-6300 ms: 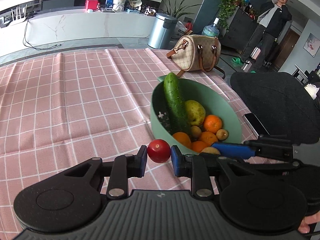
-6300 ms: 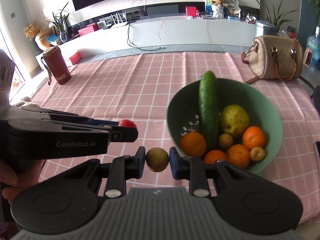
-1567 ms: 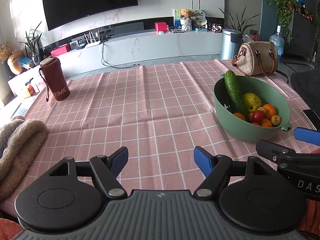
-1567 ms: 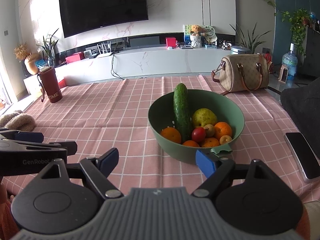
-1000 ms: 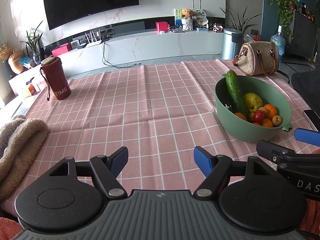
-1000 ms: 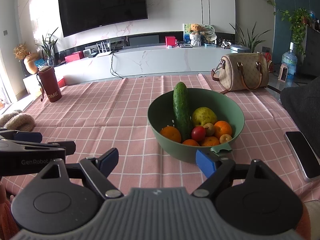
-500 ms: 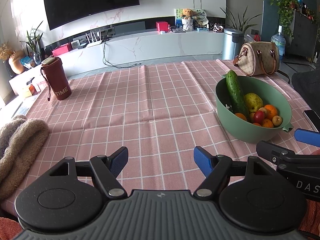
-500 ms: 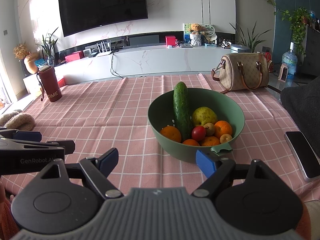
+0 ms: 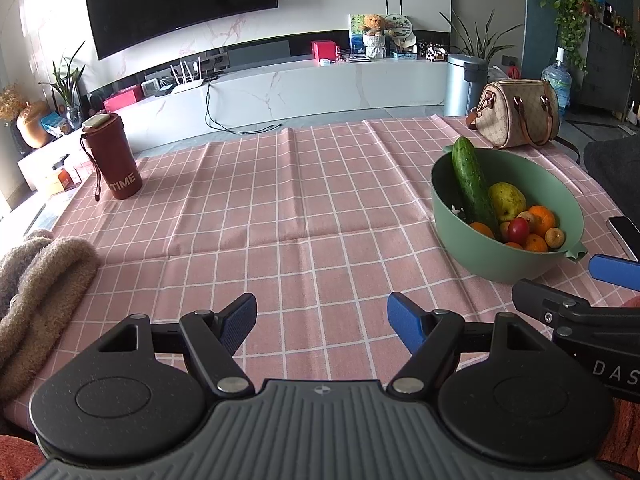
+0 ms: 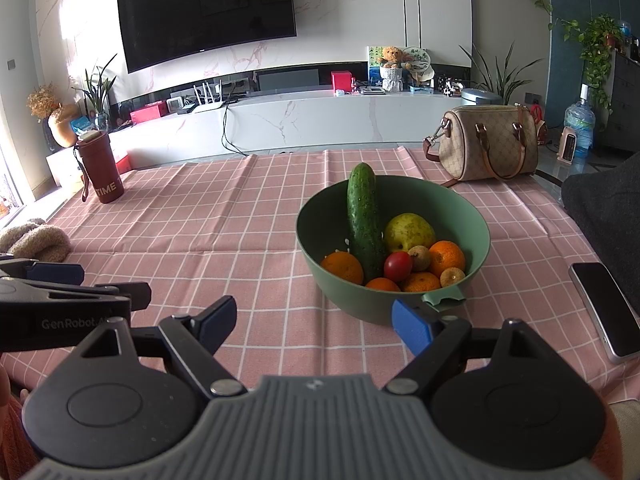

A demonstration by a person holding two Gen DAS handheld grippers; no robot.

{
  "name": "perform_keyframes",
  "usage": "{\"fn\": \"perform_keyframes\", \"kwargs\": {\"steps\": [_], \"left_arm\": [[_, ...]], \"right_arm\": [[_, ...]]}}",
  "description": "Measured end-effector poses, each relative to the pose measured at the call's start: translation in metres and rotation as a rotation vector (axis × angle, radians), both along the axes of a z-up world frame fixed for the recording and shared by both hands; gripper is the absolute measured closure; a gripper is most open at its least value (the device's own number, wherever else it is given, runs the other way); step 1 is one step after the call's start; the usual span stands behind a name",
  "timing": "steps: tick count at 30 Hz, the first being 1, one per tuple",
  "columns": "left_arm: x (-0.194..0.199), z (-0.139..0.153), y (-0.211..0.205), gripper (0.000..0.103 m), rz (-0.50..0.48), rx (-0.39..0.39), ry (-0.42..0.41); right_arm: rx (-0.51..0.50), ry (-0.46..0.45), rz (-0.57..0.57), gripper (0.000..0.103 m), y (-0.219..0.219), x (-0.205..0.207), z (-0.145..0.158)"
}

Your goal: Organize fruits

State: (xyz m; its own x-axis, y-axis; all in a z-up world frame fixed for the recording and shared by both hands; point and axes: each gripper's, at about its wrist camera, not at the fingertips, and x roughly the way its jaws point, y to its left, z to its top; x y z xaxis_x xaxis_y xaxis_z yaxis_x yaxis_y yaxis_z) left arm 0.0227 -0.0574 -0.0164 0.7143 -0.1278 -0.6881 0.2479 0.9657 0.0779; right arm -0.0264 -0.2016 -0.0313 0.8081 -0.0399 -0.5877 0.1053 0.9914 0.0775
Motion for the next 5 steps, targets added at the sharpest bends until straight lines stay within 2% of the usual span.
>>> {"fn": "perform_keyframes", "kwargs": {"steps": [5], "left_arm": [[-0.0002,0.0005,0.0001,0.016,-0.011,-0.009,-0.002]], "right_arm": [[0.0,0.002,0.0,0.021,0.0004,0.0,-0.0006]]}}
